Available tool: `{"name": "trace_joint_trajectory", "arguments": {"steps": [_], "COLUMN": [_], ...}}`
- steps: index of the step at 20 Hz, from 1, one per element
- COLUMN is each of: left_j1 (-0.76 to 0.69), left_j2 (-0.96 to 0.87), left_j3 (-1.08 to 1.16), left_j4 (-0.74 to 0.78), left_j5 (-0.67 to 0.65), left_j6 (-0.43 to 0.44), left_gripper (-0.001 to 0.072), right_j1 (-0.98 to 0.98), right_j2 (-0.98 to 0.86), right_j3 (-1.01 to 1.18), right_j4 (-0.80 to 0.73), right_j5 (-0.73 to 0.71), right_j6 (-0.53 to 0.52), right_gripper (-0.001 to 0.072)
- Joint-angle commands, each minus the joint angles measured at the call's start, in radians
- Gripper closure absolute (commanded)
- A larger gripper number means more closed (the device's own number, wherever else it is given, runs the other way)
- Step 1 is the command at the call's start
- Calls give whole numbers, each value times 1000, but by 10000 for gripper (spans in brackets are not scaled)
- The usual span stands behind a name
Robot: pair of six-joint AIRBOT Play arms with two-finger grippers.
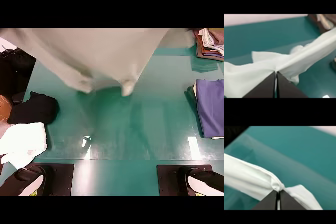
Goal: Fold the shirts.
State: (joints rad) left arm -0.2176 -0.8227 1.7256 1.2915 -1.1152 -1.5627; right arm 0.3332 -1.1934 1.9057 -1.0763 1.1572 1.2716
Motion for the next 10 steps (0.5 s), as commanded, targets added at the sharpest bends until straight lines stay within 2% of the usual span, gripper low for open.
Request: {"name": "trace_joint_trajectory", "arguments": {"steps": [1, 6, 10], "left_j1": [1, 1, 1], "left_j2": [5, 5, -12], "left_j3": [222, 362, 266], "left_j4": [-10, -92, -92], "left_j5": [-85, -81, -92], "left_j6": [0, 0, 0], "left_gripper": [686, 686, 686], "right_j1": [-7, -7, -7], "right_j2": [159, 298, 245], "right_j3": [79, 78, 77], "right_j4": [-111, -274, -293], "right_j5": [36, 43, 55], "right_j6": [17, 95, 135], "right_gripper": [695, 696, 696]}}
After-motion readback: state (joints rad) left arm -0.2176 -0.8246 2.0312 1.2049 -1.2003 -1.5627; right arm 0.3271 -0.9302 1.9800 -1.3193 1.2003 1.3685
